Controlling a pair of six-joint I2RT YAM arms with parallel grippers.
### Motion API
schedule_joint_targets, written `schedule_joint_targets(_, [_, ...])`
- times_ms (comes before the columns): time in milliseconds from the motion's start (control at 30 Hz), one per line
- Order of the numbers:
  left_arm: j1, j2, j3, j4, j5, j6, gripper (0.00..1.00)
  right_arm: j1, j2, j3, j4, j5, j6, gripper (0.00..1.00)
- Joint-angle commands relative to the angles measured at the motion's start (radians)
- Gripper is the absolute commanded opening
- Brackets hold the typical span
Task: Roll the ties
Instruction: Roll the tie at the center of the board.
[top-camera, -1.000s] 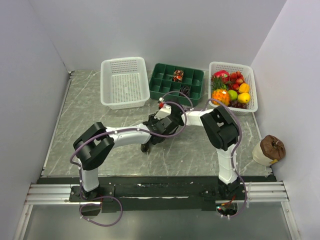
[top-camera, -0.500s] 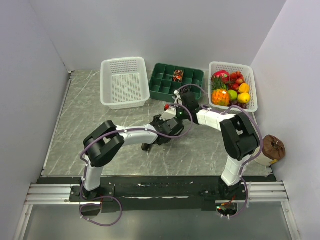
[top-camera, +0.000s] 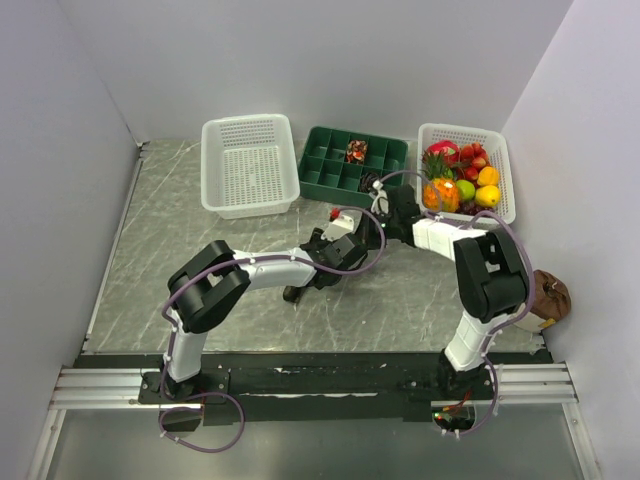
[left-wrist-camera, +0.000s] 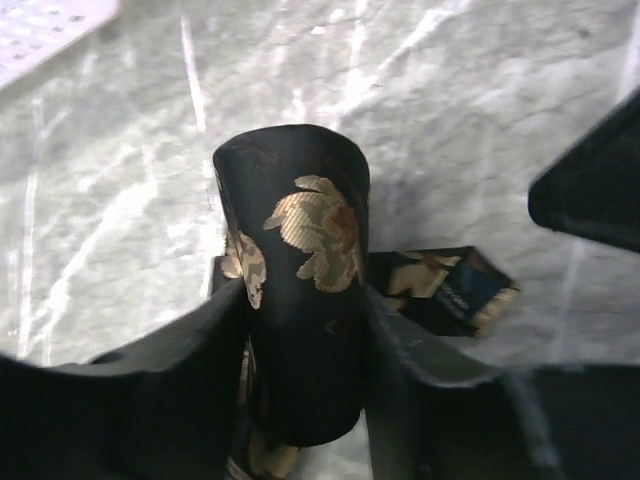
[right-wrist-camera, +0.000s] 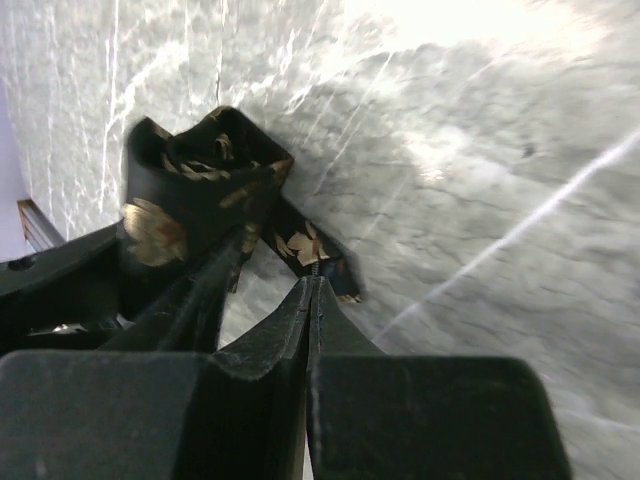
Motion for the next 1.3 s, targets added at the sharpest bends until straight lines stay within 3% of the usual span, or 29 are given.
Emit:
schedule_joint_targets(0, [-0.003, -0.015, -0.024, 0.066, 0.102, -0.006, 0.60, -0.030, -0.090, -0.023, 0.040, -0.064, -0.022, 0.02])
schedule_joint_targets(100, [-0.001, -0.043, -0.047, 0.112, 0.144, -0.014, 0.66, -0.037, -0.118, -0.037, 0.074, -0.104, -0.016, 0.02])
schedule_joint_targets(567, [0.002, -0.152, -0.103, 0.246, 0.204, -0.052, 0.68, -0.039, -0.116, -0.038, 0.131, -0.238, -0.018, 0.02])
schedule_joint_targets(700, [0.020, -0.221, -0.137, 0.273, 0.214, -0.064, 0.80, -0.040, -0.107, -0.029, 0.118, -0.254, -0.028, 0.02])
schedule_joint_targets(767, [0.032, -0.247, -0.165, 0.282, 0.251, -0.063, 0.85, -0.039, -0.113, -0.034, 0.117, -0.258, -0.028, 0.02])
schedule_joint_targets(1033, [0.074, -0.341, -0.223, 0.365, 0.357, -0.069, 0.88, -0.037, -0.145, -0.032, 0.088, -0.258, -0.042, 0.01])
schedule_joint_targets(1267, [0.215, -0.456, -0.320, 0.370, 0.556, -0.147, 0.87, -0.010, -0.148, -0.047, 0.026, -0.236, -0.067, 0.01])
